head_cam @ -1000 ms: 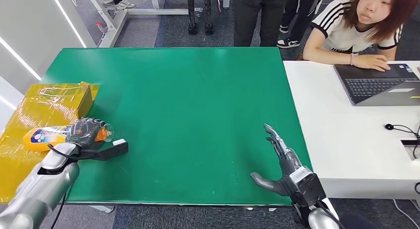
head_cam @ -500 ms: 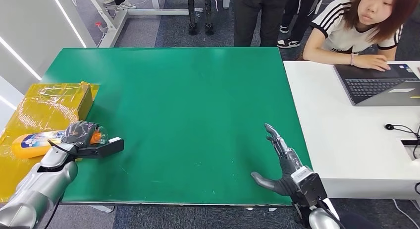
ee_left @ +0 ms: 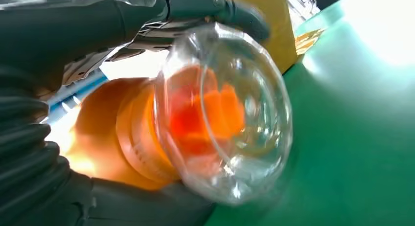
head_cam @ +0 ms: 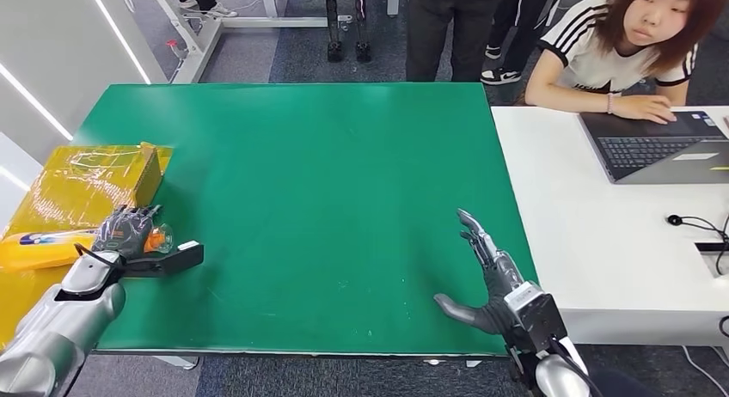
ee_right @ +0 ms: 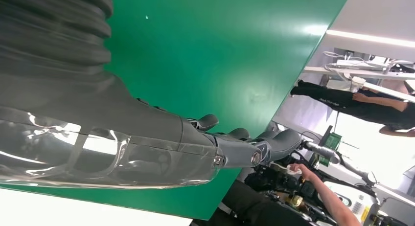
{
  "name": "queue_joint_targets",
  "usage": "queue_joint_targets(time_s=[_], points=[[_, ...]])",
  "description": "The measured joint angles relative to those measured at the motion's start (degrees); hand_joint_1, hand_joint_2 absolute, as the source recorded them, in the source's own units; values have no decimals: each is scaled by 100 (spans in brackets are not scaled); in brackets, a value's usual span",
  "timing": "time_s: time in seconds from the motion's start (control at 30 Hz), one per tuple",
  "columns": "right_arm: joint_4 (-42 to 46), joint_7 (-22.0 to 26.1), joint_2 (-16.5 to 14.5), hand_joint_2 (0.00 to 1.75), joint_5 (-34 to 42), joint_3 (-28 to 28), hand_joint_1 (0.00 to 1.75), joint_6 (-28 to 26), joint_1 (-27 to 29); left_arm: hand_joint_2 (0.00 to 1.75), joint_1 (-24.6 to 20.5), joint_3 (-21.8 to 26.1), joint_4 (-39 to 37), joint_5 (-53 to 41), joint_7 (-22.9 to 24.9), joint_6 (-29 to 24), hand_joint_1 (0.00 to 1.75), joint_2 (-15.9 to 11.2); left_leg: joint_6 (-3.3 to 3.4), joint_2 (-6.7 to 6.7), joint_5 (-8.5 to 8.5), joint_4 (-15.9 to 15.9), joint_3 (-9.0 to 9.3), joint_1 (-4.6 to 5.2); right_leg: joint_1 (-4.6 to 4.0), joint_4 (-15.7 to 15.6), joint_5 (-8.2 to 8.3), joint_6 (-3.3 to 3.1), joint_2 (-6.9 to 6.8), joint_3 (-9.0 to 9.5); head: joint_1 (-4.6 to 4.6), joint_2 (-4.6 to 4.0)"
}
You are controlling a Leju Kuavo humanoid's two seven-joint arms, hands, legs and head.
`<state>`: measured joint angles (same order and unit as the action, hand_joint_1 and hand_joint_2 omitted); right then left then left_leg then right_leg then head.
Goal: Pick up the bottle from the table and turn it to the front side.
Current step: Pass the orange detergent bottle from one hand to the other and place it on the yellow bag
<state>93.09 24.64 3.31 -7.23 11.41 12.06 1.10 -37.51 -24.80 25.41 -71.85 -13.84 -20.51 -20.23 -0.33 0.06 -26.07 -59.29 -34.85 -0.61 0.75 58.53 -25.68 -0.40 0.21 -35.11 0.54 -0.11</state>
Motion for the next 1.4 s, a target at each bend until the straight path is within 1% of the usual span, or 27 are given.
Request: queue_joint_targets(time_s=[0.1, 0.23, 0.43, 0.53, 0.63, 0.77, 0.87, 0.97, 1.07, 1.2, 1.3, 1.4], points=[[20, -23, -1, 175, 1, 3, 0, 7, 7, 175, 39, 162, 78, 398, -377, 15, 0, 66, 1, -4, 1, 0, 4, 1, 0, -1, 0, 0, -7, 5, 0, 0], [99, -64, -1, 175, -52, 2, 0, -40, 58, 175, 135, 424, 403, 1057, -737, 307, 0, 230, 3, -8, 3, -2, 2, 1, 0, -2, 0, 1, -14, 7, 1, 0], [248, -85, -12, 175, -155, -26, 0, -97, 235, 175, 131, 679, 1007, 2073, -973, 840, 0, 484, 8, -30, 8, -9, -8, 0, 0, -5, 0, 1, -35, 4, 1, 0], [342, -46, -41, 175, -207, -68, 0, -138, 385, 175, 62, 782, 1502, 2782, -1043, 1056, 0, 618, 9, -36, 7, -10, -14, 0, 0, -6, 1, 2, -39, 4, 0, 0], [428, -12, -85, 175, -236, -104, 0, -171, 501, 175, -19, 820, 2166, 3360, -1031, 1065, 0, 747, 9, -24, 6, -11, -14, 1, 0, -8, 3, 4, -24, 0, 1, 0], [469, -5, -151, 175, -246, -119, 0, -168, 536, 175, -156, 815, 3010, 3704, -956, 957, 0, 991, 9, -24, 5, -11, -16, 2, 1, -9, 3, 4, -23, -1, 1, 0], [469, -6, -198, 175, -251, -119, 0, -169, 522, 175, -193, 799, 3412, 3861, -984, 840, 0, 1201, 9, -22, 4, -11, -15, 1, 1, -9, 3, 4, -22, -2, 1, 0], [469, -13, -243, 175, -244, -118, 0, -178, 467, 175, -183, 753, 3687, 4157, -1120, 747, 0, 1460, 9, -24, 4, -11, -14, 1, 0, -9, 3, 4, -23, -2, 1, 0], [465, -9, -265, 175, -135, -116, 0, -230, 383, 175, -46, 622, 3987, 4669, -1290, 668, 0, 1806, 9, -28, 4, -11, -16, 2, 1, -9, 3, 4, -26, 0, 1, 0], [444, 85, -268, 175, 76, -114, 0, -364, 318, 175, 357, 358, 4406, 5412, -1469, 487, 0, 2279, 14, -25, -1, -11, -19, 4, 3, -12, 2, 6, -24, 0, 1, 0], [441, 176, -284, 175, 130, -100, 0, -418, 349, 175, 705, 206, 4620, 5753, -1625, 360, 0, 2499, 21, -23, -6, -11, -18, 5, 4, -13, -2, 10, -23, -1, 1, 0], [442, 226, -317, 175, 138, -82, 0, -504, 384, 175, 983, 114, 4750, 6007, -1696, 320, 0, 2613, 21, -24, -8, -9, -18, 5, 3, -13, -5, 14, -24, -1, 1, 0]])
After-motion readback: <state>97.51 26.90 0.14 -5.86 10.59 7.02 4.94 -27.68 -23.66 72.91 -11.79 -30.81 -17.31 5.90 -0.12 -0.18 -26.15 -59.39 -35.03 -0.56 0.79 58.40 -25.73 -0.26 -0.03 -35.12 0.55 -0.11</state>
